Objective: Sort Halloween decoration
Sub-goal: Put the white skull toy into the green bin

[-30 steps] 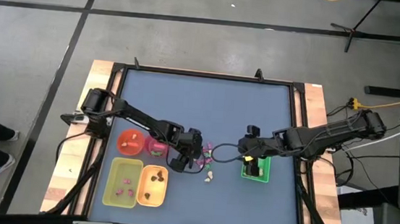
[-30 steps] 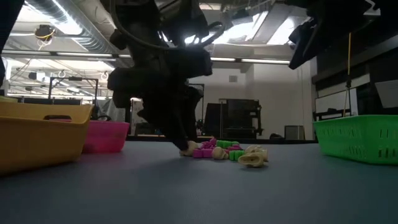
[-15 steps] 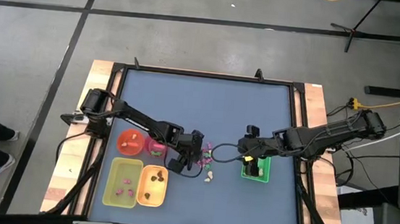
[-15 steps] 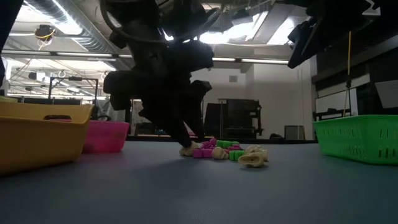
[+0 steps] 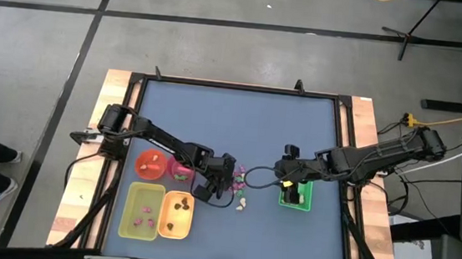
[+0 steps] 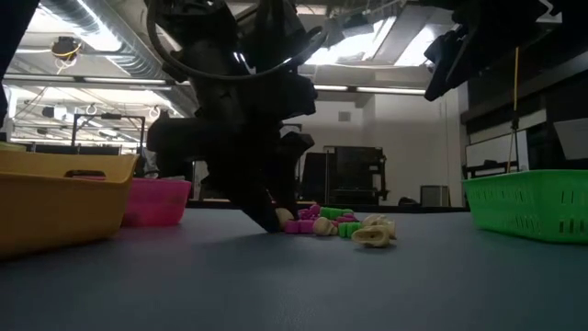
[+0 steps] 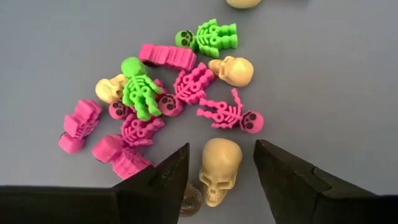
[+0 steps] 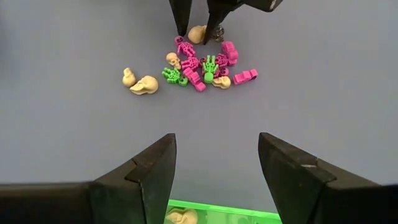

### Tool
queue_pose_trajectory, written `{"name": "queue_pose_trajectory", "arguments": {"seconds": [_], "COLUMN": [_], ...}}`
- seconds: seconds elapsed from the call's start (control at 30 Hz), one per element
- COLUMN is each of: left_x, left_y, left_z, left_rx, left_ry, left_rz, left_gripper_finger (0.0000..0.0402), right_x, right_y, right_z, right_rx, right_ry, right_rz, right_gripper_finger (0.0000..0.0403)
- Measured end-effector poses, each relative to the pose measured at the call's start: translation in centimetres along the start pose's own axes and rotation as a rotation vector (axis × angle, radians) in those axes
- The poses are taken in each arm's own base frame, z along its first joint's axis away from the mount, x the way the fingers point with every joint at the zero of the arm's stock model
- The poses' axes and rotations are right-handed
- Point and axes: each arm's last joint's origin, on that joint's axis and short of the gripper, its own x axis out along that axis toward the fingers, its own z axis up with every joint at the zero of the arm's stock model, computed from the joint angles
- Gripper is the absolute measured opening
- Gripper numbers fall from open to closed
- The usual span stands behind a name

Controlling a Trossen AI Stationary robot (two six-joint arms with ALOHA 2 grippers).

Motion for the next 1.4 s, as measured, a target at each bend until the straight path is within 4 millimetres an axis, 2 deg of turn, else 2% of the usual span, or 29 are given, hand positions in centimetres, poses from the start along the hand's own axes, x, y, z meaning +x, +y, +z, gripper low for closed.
{"name": "queue_pose_trajectory", "arguments": {"seconds": [0.53,0.7,1.0,1.23,1.4], "left_x": [0.1,0.0,-0.4,-2.6,-3.9], "left_y": [-0.1,0.0,0.0,0.9,1.7], "left_z": [-0.1,-0.1,0.1,1.7,3.8], "left_rx": [-0.006,-0.008,-0.124,-0.297,-0.389], "left_ry": [0.008,0.009,-0.002,-0.103,-0.187], "left_rz": [-0.007,-0.002,0.010,0.049,0.045], "left_gripper_finger": [0.0086,0.0073,0.0067,0.0067,0.0067], "right_x": [0.0,0.0,0.0,1.0,2.4], "right_y": [0.0,0.0,0.1,0.7,1.2], "right_z": [0.0,0.0,0.0,1.0,1.8], "right_rx": [0.000,0.000,0.002,0.000,-0.132], "right_ry": [0.000,0.000,0.000,-0.053,-0.119], "right_rz": [0.000,0.000,0.031,0.128,0.143], "right_gripper_finger": [0.0225,0.0225,0.0225,0.0225,0.0225]}}
